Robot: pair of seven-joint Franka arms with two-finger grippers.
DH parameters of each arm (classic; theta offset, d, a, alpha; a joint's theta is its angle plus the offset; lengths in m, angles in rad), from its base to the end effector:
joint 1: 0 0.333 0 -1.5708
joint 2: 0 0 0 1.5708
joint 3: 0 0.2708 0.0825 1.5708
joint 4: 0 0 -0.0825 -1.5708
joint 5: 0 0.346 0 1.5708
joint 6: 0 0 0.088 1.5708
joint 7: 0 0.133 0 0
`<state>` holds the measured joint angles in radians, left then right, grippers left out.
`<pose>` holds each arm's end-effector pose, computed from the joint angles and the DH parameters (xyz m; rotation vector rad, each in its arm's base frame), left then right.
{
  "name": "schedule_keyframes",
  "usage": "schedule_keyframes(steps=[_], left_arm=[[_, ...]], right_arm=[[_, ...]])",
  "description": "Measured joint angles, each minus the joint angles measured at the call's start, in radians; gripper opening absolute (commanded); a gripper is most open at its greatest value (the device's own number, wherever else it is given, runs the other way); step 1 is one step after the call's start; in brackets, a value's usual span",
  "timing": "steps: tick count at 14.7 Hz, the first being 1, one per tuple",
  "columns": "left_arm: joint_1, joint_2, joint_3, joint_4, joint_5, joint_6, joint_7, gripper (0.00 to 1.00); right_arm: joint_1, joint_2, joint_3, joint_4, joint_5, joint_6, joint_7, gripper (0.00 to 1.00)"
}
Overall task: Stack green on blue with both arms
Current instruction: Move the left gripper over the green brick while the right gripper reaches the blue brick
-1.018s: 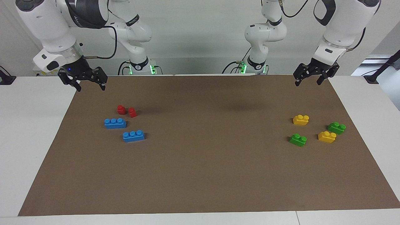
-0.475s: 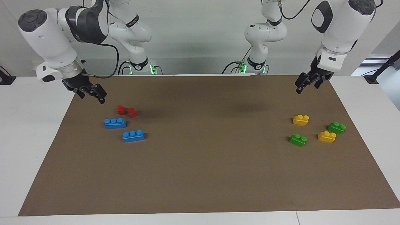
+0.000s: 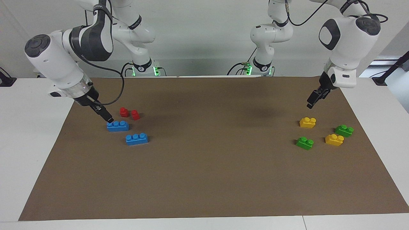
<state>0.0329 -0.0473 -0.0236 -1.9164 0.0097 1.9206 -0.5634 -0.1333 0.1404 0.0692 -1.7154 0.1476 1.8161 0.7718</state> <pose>0.5193 0.0056 0.4563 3.0100 0.8812 0.0821 0.5576 -0.0213 0.4365 -2.7260 1.2753 0.1353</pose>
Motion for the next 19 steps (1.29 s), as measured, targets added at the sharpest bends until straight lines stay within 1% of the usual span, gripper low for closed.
schedule_keyframes(steps=[3, 6, 9, 14, 15, 17, 19], left_arm=[[0.0, 0.072, 0.0, -0.001, 0.0, 0.052, -0.063, 1.0], [0.015, 0.132, 0.0, 0.0, -0.027, 0.109, -0.081, 1.0], [0.041, 0.182, 0.001, 0.001, -0.054, 0.161, -0.082, 1.0], [0.042, 0.256, 0.001, 0.003, -0.101, 0.264, -0.102, 1.0], [0.042, 0.27, 0.001, 0.005, -0.104, 0.281, -0.121, 1.0], [0.042, 0.305, 0.001, 0.022, -0.105, 0.305, -0.174, 1.0], [0.042, 0.34, 0.001, 0.044, -0.106, 0.323, -0.2, 1.0]], right_arm=[[0.012, 0.064, 0.0, -0.002, 0.081, 0.061, 0.126, 1.0], [0.014, 0.136, 0.0, -0.014, 0.144, 0.124, 0.147, 1.0], [0.013, 0.185, -0.001, -0.014, 0.206, 0.132, 0.176, 1.0], [0.009, 0.22, -0.003, -0.014, 0.242, 0.135, 0.253, 0.99], [0.007, 0.224, -0.007, -0.014, 0.267, 0.139, 0.271, 0.99], [-0.002, 0.232, -0.014, -0.016, 0.3, 0.153, 0.303, 0.99], [-0.013, 0.241, -0.016, -0.03, 0.304, 0.153, 0.313, 0.99]])
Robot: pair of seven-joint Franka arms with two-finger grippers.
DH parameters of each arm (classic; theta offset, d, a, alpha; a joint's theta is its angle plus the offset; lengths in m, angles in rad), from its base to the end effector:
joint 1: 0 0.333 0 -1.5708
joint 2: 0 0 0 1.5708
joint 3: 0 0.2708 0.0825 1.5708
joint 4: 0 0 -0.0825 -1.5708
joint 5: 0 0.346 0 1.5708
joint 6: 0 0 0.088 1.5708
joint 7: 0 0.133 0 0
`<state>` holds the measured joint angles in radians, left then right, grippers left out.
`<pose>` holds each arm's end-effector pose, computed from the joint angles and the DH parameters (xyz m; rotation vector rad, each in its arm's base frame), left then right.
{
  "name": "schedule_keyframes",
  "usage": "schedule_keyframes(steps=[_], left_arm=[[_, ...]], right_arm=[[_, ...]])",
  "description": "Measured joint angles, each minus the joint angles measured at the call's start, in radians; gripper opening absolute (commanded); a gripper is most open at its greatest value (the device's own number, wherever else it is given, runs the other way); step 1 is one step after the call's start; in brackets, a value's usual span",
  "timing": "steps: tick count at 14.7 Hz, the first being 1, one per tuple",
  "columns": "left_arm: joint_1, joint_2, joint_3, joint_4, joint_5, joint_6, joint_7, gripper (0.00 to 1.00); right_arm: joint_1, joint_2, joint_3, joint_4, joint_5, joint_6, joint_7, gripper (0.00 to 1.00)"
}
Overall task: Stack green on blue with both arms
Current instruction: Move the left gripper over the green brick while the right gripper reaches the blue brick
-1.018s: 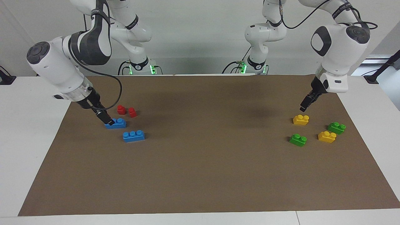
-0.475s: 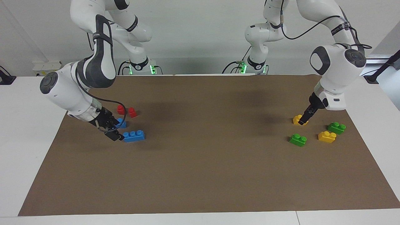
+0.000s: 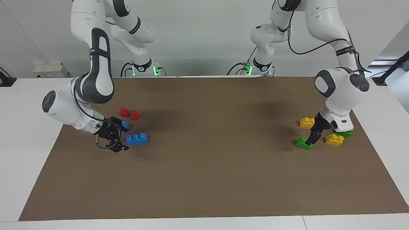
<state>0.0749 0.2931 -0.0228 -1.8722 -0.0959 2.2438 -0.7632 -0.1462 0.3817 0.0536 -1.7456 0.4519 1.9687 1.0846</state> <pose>0.5878 0.0264 0.3175 2.7502 1.2836 0.0673 0.5865 -0.0173 0.3043 -2.1542 1.7977 0.4825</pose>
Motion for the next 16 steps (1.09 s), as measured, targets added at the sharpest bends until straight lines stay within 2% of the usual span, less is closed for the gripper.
schedule_keyframes(steps=[10, 16], left_arm=[[0.012, 0.084, 0.008, 0.014, 0.0, 0.079, -0.023, 1.0], [0.024, 0.093, 0.008, -0.009, 0.0, 0.107, -0.057, 1.0]], right_arm=[[-0.005, 0.009, 0.002, -0.068, 0.0, -0.006, -0.055, 0.99], [-0.012, 0.012, 0.0, -0.086, 0.0, 0.019, -0.082, 0.99]])
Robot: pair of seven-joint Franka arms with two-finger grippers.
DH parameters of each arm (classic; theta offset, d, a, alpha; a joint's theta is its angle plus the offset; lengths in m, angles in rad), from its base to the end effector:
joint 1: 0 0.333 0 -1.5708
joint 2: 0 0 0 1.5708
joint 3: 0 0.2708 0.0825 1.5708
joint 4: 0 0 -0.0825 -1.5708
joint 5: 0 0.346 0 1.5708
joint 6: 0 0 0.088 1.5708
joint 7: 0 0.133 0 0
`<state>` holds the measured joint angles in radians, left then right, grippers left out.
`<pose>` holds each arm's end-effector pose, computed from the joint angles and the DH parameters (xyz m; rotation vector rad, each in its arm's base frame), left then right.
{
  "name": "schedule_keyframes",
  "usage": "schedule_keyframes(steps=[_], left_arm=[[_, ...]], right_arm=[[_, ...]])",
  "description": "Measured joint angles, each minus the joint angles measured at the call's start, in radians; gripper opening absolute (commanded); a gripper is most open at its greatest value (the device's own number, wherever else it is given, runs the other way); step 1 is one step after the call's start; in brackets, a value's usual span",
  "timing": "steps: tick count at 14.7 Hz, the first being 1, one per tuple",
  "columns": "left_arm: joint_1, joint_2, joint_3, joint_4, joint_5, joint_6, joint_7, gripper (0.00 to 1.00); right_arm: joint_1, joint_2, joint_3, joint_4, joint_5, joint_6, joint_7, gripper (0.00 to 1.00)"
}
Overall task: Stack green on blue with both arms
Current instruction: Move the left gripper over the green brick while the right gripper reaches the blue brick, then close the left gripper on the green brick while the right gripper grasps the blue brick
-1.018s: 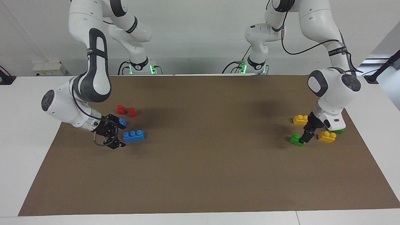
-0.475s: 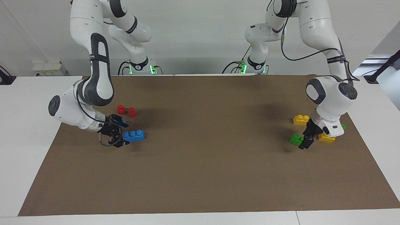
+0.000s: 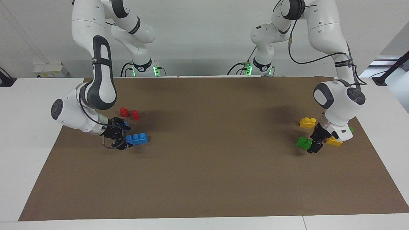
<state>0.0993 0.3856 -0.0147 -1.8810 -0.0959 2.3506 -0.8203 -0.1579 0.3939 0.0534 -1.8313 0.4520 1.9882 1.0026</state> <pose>0.5938 0.0475 0.2694 2.6881 1.4180 0.0772 0.5653 -0.0225 0.2642 -2.2073 1.7569 0.5580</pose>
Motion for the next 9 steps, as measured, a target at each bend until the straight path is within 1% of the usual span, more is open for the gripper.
schedule_keyframes(steps=[5, 6, 7, 9], left_arm=[[-0.006, 0.002, -0.006, -0.008, 0.0, 0.012, -0.018, 1.0], [-0.006, 0.003, -0.006, -0.009, 0.0, 0.013, -0.019, 1.0], [-0.007, 0.005, -0.006, -0.009, 0.0, 0.014, -0.02, 1.0], [-0.007, 0.007, -0.006, -0.009, 0.0, 0.015, -0.021, 1.0]], right_arm=[[-0.007, 0.029, 0.0, -0.004, 0.0, 0.045, -0.017, 0.94], [-0.007, 0.032, 0.0, -0.007, 0.0, 0.051, -0.017, 0.9], [-0.007, 0.033, 0.0, -0.011, 0.0, 0.058, -0.017, 0.75], [-0.007, 0.033, 0.0, -0.018, 0.004, 0.063, -0.017, 0.55]])
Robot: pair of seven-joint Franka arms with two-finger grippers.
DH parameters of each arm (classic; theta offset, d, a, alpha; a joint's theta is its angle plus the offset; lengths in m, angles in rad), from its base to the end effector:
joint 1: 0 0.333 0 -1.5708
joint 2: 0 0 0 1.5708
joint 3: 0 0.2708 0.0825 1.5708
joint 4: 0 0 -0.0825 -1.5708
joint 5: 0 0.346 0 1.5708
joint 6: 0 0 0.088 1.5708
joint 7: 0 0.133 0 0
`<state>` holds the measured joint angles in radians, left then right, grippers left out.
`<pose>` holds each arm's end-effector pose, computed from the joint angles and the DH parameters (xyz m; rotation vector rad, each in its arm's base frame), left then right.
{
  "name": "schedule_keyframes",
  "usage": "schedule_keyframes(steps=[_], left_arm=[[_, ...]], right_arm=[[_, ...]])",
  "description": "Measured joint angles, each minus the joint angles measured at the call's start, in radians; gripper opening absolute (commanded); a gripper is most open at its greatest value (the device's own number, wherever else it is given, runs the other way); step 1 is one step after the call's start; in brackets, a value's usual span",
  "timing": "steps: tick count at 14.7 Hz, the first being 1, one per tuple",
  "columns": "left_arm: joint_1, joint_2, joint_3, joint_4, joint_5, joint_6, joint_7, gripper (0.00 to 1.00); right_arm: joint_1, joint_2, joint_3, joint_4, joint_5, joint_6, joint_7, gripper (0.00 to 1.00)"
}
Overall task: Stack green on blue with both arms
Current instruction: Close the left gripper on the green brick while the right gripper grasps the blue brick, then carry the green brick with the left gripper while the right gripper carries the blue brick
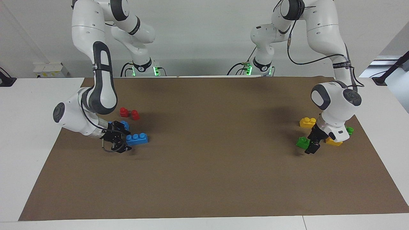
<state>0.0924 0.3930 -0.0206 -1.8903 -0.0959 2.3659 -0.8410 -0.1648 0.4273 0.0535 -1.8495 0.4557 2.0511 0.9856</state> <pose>0.5931 0.0401 0.2627 2.6800 1.4302 0.0718 0.5657 -0.0297 0.2413 -2.1974 1.7753 0.5335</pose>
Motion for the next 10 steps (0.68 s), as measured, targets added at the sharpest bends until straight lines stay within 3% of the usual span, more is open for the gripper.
schedule_keyframes(steps=[1, 2, 4, 6, 10], left_arm=[[0.0, 0.001, 0.0, 0.0, 0.0, 0.001, 0.0, 0.98], [0.0, 0.001, 0.0, 0.0, 0.0, 0.001, 0.0, 0.75], [0.0, 0.001, 0.0, 0.0, 0.0, 0.003, -0.003, 0.06], [0.0, 0.001, 0.0, 0.0, 0.002, 0.014, -0.004, 0.0], [-0.001, 0.001, 0.0, 0.001, 0.052, 0.024, -0.004, 0.0]], right_arm=[[0.0, 0.0, 0.0, -0.002, 0.004, 0.002, 0.0, 0.44], [0.0, 0.0, 0.0, -0.003, 0.01, 0.003, 0.0, 0.31], [0.0, 0.0, 0.0, -0.004, 0.014, 0.004, 0.0, 0.1], [0.0, 0.0, 0.0, -0.005, 0.015, 0.005, 0.0, 0.01], [-0.001, 0.0, -0.001, 0.003, 0.038, -0.001, 0.003, 0.0]])
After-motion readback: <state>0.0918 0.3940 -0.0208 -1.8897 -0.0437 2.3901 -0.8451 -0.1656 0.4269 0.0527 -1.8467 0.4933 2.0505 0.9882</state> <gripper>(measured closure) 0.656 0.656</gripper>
